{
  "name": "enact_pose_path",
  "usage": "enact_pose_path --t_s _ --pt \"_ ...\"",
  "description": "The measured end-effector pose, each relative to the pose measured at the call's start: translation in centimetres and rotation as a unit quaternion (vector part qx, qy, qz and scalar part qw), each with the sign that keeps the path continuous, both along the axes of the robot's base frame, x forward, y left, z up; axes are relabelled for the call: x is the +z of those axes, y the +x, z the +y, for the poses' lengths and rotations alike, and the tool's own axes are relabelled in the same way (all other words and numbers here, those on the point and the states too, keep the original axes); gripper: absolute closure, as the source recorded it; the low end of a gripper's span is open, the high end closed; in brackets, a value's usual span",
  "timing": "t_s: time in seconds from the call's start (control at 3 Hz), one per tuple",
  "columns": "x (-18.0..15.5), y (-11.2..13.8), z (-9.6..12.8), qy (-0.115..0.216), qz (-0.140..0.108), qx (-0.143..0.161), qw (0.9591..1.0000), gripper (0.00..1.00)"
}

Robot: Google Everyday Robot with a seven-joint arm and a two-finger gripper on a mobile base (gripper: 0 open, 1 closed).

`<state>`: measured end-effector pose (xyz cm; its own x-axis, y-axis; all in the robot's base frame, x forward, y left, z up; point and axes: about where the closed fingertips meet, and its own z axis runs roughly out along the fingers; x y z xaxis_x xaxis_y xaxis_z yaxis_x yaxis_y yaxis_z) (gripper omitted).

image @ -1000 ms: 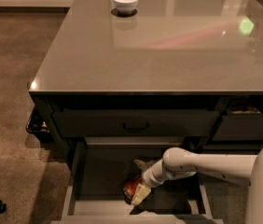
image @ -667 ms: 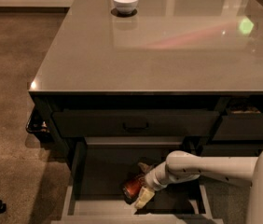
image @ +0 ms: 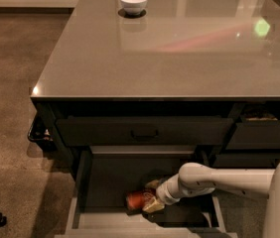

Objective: Pick coke can from middle drawer and place on counter

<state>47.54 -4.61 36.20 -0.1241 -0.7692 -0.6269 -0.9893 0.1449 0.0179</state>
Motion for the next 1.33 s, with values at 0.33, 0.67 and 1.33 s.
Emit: enact_pose_path --t_s 0.33,0.67,1.33 --pt "0.0 0.0 0.0 0.000 0.000 0.000 1.0000 0.65" --pt "1.4 0.9 -0.2 0.011 0.008 0.001 0.9999 0.89" --pt "17.5 8.8 -0.7 0.053 -0.026 0.020 0.9981 1.00"
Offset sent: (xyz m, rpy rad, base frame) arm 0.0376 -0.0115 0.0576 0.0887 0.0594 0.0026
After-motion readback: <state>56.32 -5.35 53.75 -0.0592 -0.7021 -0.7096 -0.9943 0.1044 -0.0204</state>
